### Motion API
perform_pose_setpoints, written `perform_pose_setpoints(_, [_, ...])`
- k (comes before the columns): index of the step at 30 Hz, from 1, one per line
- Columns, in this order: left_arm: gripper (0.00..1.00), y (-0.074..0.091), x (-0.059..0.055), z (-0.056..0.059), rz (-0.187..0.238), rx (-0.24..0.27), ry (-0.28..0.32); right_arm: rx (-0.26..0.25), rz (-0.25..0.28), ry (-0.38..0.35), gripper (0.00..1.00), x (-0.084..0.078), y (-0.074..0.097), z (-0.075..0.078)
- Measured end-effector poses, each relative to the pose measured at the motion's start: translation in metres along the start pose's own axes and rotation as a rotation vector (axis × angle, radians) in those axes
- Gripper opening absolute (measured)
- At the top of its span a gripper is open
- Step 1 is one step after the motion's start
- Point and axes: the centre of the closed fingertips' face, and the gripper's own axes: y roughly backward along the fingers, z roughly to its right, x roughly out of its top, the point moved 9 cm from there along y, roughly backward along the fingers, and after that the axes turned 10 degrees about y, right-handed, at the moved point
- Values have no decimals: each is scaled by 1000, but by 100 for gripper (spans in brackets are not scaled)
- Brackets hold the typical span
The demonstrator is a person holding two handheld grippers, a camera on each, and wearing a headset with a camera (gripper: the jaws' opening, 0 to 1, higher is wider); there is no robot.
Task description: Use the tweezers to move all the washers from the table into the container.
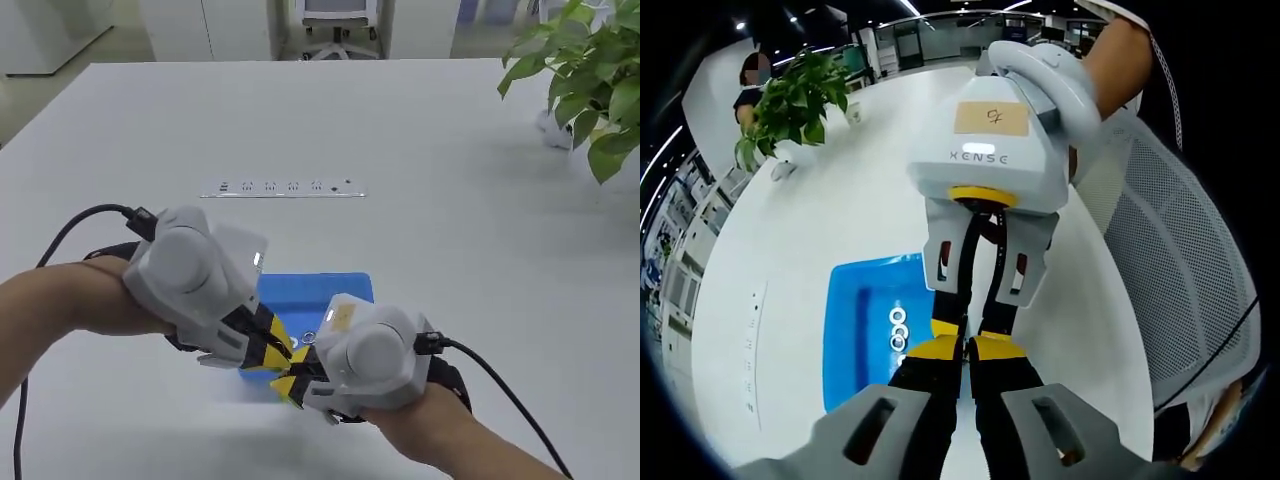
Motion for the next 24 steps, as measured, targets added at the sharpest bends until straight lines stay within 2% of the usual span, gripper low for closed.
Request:
perform_pose_setpoints(8, [7,10,6,4,-4,0,-3,0,16,-1,9,8,6,-2])
perform_pose_setpoints(14, [6,17,11,8,3,-3,0,-3,24,-28,9,15,12,-4])
perform_pose_setpoints(24, [6,31,23,11,10,0,-16,-19,26,-6,9,30,23,-2])
